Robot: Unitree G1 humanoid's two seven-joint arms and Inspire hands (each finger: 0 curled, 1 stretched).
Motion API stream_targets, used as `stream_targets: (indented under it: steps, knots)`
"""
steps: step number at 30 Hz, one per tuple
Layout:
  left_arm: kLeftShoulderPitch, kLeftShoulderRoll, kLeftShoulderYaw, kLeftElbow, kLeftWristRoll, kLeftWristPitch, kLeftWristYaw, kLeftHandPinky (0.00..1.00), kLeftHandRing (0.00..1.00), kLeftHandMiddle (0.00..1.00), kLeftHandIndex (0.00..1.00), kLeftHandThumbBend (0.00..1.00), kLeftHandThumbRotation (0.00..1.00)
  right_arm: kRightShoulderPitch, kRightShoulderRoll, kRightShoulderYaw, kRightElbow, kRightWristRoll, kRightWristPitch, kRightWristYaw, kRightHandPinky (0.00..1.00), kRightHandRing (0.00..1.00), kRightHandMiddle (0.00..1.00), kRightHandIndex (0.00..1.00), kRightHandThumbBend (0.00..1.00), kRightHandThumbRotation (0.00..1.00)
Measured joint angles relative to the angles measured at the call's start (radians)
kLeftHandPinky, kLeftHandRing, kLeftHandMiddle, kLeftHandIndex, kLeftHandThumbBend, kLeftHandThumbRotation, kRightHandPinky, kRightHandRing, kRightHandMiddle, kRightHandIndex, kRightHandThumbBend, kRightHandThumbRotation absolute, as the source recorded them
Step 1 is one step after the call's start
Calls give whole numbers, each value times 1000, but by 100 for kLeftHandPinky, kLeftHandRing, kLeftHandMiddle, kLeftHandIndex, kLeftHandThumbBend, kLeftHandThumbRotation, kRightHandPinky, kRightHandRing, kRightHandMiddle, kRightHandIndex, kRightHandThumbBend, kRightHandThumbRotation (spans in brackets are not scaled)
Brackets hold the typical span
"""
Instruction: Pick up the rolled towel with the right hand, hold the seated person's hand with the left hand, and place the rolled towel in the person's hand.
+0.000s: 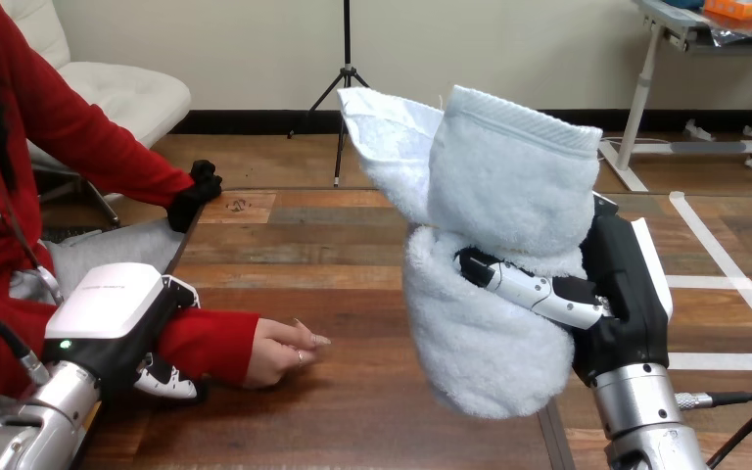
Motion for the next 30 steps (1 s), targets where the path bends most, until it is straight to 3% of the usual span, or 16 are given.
stream_targets:
  steps: [11, 30]
  knots:
    - [24, 0, 14, -27, -2, 0, 0, 28, 30, 35, 34, 94, 0, -11, 3, 1, 27, -29, -1, -10, 28, 33, 45, 45, 77, 0]
    - [96, 0, 59, -155, -37, 8, -61, 29, 31, 36, 35, 93, 0, -65, 4, 4, 193, -130, -21, -53, 29, 34, 47, 46, 75, 0]
